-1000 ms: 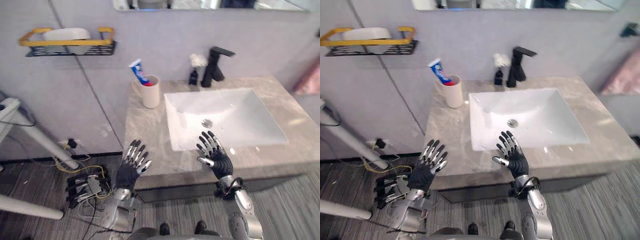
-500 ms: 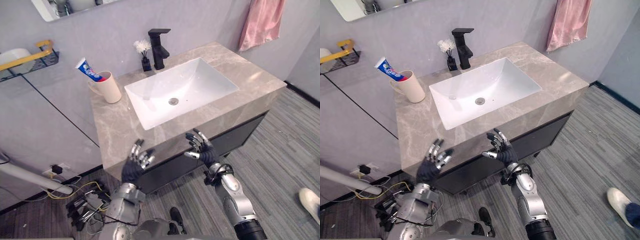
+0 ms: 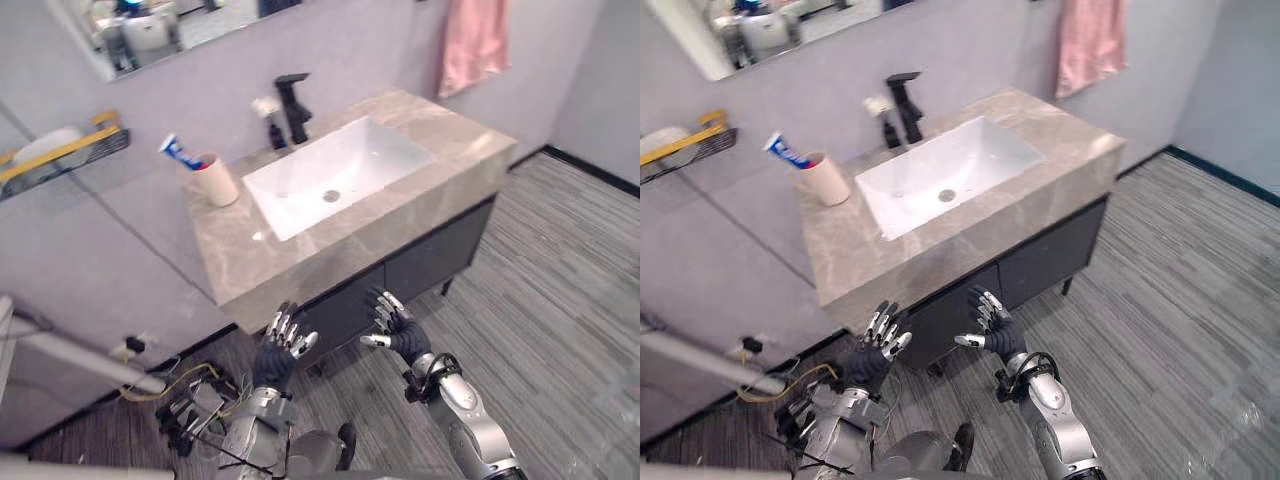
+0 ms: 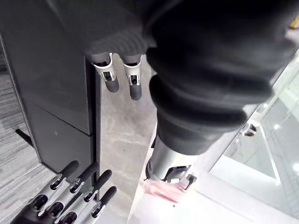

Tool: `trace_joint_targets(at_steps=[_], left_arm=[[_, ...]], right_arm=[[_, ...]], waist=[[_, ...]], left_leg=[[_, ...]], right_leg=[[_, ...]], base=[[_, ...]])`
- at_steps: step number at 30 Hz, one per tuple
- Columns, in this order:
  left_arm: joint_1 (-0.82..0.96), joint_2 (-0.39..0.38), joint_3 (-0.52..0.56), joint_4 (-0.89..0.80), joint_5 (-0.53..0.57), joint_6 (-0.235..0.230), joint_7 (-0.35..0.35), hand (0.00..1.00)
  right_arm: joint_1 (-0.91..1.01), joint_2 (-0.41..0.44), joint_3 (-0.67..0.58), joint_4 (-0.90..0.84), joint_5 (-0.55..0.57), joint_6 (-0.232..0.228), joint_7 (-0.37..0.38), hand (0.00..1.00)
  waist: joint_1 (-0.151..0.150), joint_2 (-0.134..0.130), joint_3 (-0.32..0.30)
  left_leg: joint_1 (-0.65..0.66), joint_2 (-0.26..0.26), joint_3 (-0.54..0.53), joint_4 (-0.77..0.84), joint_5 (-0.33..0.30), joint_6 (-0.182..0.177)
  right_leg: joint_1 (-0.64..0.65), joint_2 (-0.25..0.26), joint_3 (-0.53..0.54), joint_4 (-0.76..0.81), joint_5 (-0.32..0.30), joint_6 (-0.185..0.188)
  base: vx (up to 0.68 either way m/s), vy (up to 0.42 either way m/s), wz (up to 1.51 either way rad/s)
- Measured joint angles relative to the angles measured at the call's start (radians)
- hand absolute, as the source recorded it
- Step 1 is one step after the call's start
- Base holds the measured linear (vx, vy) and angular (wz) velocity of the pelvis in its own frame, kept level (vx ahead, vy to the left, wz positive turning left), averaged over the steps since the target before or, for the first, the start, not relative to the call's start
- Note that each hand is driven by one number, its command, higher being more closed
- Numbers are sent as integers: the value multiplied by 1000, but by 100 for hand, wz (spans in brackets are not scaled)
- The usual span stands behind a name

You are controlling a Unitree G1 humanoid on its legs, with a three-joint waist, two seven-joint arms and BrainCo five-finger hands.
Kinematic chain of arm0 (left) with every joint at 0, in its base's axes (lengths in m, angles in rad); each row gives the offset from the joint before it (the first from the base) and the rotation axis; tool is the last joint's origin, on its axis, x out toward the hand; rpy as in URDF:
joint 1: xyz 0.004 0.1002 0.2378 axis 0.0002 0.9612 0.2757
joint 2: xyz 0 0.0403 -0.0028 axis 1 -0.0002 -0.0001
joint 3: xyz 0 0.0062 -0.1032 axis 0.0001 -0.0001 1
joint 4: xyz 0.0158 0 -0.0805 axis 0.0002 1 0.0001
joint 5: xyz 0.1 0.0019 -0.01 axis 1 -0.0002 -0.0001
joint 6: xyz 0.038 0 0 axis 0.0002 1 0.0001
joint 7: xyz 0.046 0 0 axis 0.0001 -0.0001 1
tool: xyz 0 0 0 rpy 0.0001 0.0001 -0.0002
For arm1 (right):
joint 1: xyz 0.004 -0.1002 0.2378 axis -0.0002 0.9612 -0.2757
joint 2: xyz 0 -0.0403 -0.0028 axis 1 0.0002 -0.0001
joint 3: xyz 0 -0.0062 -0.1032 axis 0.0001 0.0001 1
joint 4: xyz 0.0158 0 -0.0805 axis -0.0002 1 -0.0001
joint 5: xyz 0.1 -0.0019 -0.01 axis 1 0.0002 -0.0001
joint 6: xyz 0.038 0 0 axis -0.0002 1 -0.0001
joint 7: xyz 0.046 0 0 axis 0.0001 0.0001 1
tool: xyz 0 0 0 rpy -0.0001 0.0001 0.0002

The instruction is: Organize washtable

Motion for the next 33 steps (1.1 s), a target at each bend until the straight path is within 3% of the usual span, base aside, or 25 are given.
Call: trace_joint_targets(at_steps=[2,3,4,6,9,11,13,14,16,19,21,22,23,24,25,26,27,28,29,30,31,32,33], left_arm=[[1,5,1,3,0,0,1,0],[-4,5,2,3,0,0,1,0],[-17,8,2,2,0,0,1,0],[-17,9,2,-1,0,0,2,0],[34,-2,3,-57,1,-1,13,0],[44,-14,15,-90,1,-2,13,0],[43,-20,20,-114,1,-8,12,0],[42,-19,21,-115,1,-9,12,0],[38,-20,39,-110,1,-7,12,0],[39,-16,56,-100,2,-5,11,0],[30,-15,59,-83,10,-5,11,0],[22,-13,55,-72,10,-5,12,0],[1,-10,45,-54,11,0,11,0],[-19,-6,34,-37,13,2,11,0],[-51,-24,20,-19,28,2,10,0],[-62,-22,18,-19,36,1,8,0],[-82,-12,26,-19,42,1,8,0],[-109,10,60,-3,47,8,9,0],[-114,6,65,4,48,11,9,0],[-118,-25,80,4,50,15,11,0],[-120,-22,113,-8,52,13,14,0],[-120,-18,134,-13,52,13,16,0],[-116,-8,182,-19,50,13,23,0]], right_arm=[[1,2,-9,1,1,1,-11,0],[-2,3,-12,2,5,1,-12,0],[-6,8,-30,2,15,2,-12,0],[-2,16,-61,7,34,4,-16,0],[25,19,-59,-5,38,16,-16,0],[37,29,-53,-31,38,21,-14,0],[72,37,-52,-98,37,22,-13,0],[78,37,-51,-116,37,22,-13,0],[78,68,-45,-136,39,22,-11,0],[113,105,-26,-135,37,22,-9,0],[126,112,-26,-128,35,22,-8,0],[127,115,-28,-119,35,22,-7,0],[127,119,-37,-105,34,23,-4,0],[125,116,-52,-93,33,24,2,0],[107,102,-90,-84,22,22,8,0],[93,101,-103,-70,14,20,7,0],[67,115,-123,-32,0,20,8,0],[13,128,-144,41,-14,22,3,0],[1,123,-154,53,-15,22,0,0],[-44,108,-179,83,-19,19,-10,0],[-91,109,-179,114,-24,9,-15,0],[-113,114,-171,139,-27,6,-15,0],[-160,125,-138,185,-34,6,-14,0]], waist=[[-18,-2,-24],[-26,-6,-31],[-27,-9,-34],[-30,-4,-34],[-36,4,-42],[-47,7,-43],[-59,16,-47],[-65,17,-47],[-73,-15,-48],[-69,-68,-51],[-71,-77,-51],[-76,-83,-48],[-81,-83,-47],[-89,-81,-43],[-104,-22,-49],[-104,-28,-45],[-104,-61,-45],[-100,-72,-43],[-102,-53,-47],[-88,-3,-62],[-76,-20,-58],[-72,-48,-59],[-42,-101,-66]], left_leg=[[-18,-10,-42,-21,4,-11],[-20,-10,-67,-60,15,-28],[-18,-10,-106,-126,47,-75],[12,-8,-160,-212,80,-91],[87,13,-179,-304,87,-84],[85,1,-194,-279,68,-85],[73,-1,-180,-226,-9,-23],[74,4,-168,-226,-34,-9],[65,7,-102,-232,-57,4],[73,17,-9,-229,-66,20],[79,20,33,-218,-73,33],[79,18,63,-200,-75,44],[80,24,94,-177,-78,48],[80,33,107,-174,-78,49],[100,78,149,-216,-72,60],[112,78,192,-225,-68,60],[127,64,240,-222,-72,63],[131,66,304,-198,-98,56],[133,81,317,-201,-98,56],[151,141,381,-260,-108,63],[169,146,477,-272,-105,64],[175,139,528,-263,-109,56],[181,134,640,-226,-146,39]], right_leg=[[-39,9,27,-2,7,3],[-56,10,29,-11,19,-4],[-84,10,31,-14,33,-8],[-99,11,31,-12,43,3],[-100,7,57,18,43,3],[-129,-13,85,46,38,11],[-186,-12,155,107,26,31],[-204,-11,170,122,22,36],[-265,-21,223,139,20,37],[-291,-56,195,121,41,17],[-290,-91,123,121,57,-10],[-292,-105,92,120,80,-50],[-293,-110,70,111,102,-121],[-291,-99,54,95,78,-202],[-307,-104,-28,164,21,-274],[-335,-135,-76,244,21,-240],[-358,-170,-150,290,45,-241],[-332,-142,-200,174,95,-260],[-315,-128,-233,145,86,-276],[-293,-107,-382,125,44,-295],[-311,-174,-484,261,33,-238],[-312,-203,-521,297,49,-234],[-321,-202,-563,261,103,-166]], base=[[11,61,-24],[27,37,9],[20,48,11],[1,16,4],[-31,44,-25],[-97,81,-52],[-104,111,-82],[-116,164,-87],[-124,124,-91],[-99,131,-97],[-47,95,-66],[-31,129,-67],[-28,123,-70],[-28,183,-85],[-19,113,-85],[-43,123,-115],[-45,64,-151],[-40,64,-135],[7,53,-176],[50,42,-187],[71,30,-222],[80,-33,-245],[50,-71,-275]])
